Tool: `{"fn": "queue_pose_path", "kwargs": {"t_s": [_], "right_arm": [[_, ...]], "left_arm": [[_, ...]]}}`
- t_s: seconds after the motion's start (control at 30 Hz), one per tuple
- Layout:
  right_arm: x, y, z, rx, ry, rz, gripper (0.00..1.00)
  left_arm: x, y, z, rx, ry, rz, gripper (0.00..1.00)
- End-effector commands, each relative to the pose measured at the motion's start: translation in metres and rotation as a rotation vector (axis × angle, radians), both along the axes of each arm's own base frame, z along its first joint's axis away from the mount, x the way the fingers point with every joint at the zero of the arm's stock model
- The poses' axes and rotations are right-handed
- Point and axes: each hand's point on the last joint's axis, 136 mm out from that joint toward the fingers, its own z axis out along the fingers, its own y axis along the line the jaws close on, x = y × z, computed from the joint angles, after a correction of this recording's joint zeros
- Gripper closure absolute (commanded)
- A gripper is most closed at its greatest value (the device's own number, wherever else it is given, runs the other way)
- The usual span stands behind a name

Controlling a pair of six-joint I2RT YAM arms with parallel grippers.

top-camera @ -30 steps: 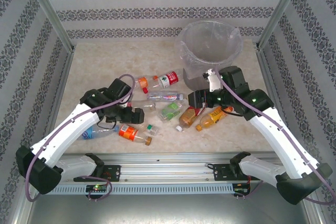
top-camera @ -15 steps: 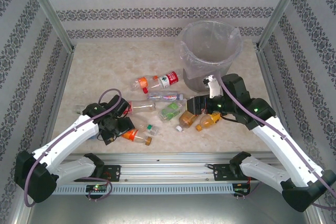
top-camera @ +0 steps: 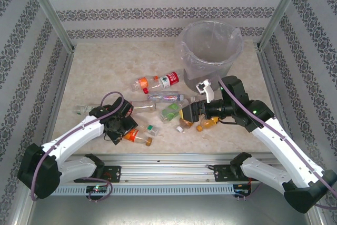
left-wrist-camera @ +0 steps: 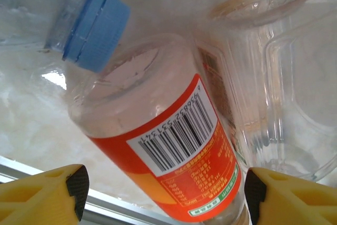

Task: Put the plastic bottles in the bin

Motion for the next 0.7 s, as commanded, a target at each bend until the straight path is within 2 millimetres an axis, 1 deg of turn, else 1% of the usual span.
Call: {"fn": "queue_pose_path", "kwargs": {"t_s": [0.0, 0.13, 0.23, 0.37, 0.5, 0.6, 0.67], "right_arm": [[-0.007, 0.005, 0.004, 0.027, -0.006, 0.038, 0.02], [-0.007, 0.005, 0.005, 0.027, -0.01, 0.037, 0.02], [-0.007, 0.005, 0.004, 0.023, -0.007, 0.035, 0.02], [-0.007, 0.005, 0.001, 0.019, 0.0, 0.035, 0.02], [-0.009, 0.003, 0.001, 0.016, 0.001, 0.032, 0.02], [-0.009, 0.004, -0.001, 0.014, 0.004, 0.032, 0.02], [-0.009, 0.004, -0.002, 0.014, 0.006, 0.033, 0.02]], "left_arm": [[0.001, 0.003, -0.009, -0.008, 0.009, 0.042, 0.25], [-0.004, 0.005, -0.014, 0.005, 0.024, 0.039, 0.29], [-0.005, 0.007, -0.017, 0.011, 0.028, 0.035, 0.3], [-0.006, 0.004, -0.026, 0.0, 0.04, 0.032, 0.29], [-0.006, 0.005, -0.03, 0.005, 0.039, 0.023, 0.25], [-0.005, 0.004, -0.033, 0.002, 0.036, 0.015, 0.25], [-0.004, 0.002, -0.035, -0.005, 0.034, 0.015, 0.27]]}}
